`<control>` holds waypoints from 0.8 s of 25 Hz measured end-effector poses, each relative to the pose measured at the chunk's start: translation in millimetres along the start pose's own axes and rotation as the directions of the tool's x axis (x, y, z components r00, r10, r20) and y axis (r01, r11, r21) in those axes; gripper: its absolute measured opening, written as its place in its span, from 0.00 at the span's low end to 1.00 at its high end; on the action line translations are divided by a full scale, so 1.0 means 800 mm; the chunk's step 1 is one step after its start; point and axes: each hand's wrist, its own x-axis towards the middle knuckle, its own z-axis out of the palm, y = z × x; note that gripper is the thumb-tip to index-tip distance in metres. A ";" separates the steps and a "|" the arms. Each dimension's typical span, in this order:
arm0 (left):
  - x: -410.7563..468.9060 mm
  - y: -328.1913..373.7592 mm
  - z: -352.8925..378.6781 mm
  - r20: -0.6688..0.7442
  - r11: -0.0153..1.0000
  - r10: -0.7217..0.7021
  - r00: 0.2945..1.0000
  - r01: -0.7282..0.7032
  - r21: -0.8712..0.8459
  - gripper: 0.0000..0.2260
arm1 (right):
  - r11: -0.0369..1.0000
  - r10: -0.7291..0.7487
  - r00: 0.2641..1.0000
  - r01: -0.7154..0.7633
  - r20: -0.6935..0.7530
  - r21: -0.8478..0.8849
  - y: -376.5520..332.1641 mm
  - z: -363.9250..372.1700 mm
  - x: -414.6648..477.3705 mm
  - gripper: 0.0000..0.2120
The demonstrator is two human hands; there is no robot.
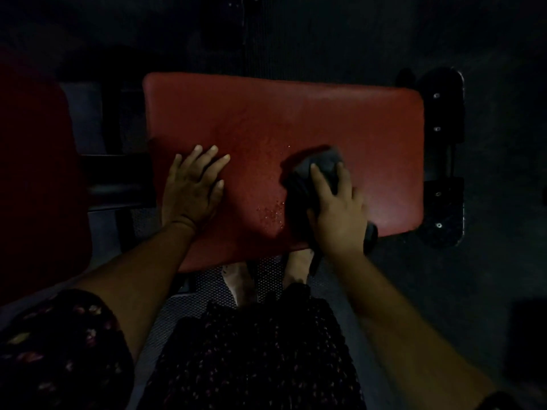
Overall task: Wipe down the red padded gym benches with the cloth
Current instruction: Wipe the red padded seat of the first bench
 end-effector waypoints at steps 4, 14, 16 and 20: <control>0.002 0.005 -0.001 0.006 0.999 -0.040 0.999 0.040 0.007 0.20 | 1.000 0.011 0.999 -0.010 0.051 -0.022 0.005 0.035 -0.112 0.43; 0.001 0.003 0.001 -0.037 1.000 0.007 0.999 -0.007 0.003 0.20 | 0.977 -0.176 0.984 0.178 0.024 -0.120 -0.018 -0.011 0.043 0.33; -0.001 0.002 0.002 -0.040 1.000 0.008 0.999 -0.009 -0.022 0.20 | 0.976 -0.127 0.992 0.129 0.020 -0.173 -0.029 -0.039 0.125 0.32; -0.001 0.004 0.003 -0.039 1.000 0.002 0.999 -0.003 -0.022 0.20 | 0.986 -0.053 0.999 0.053 0.002 -0.160 -0.055 -0.071 0.226 0.30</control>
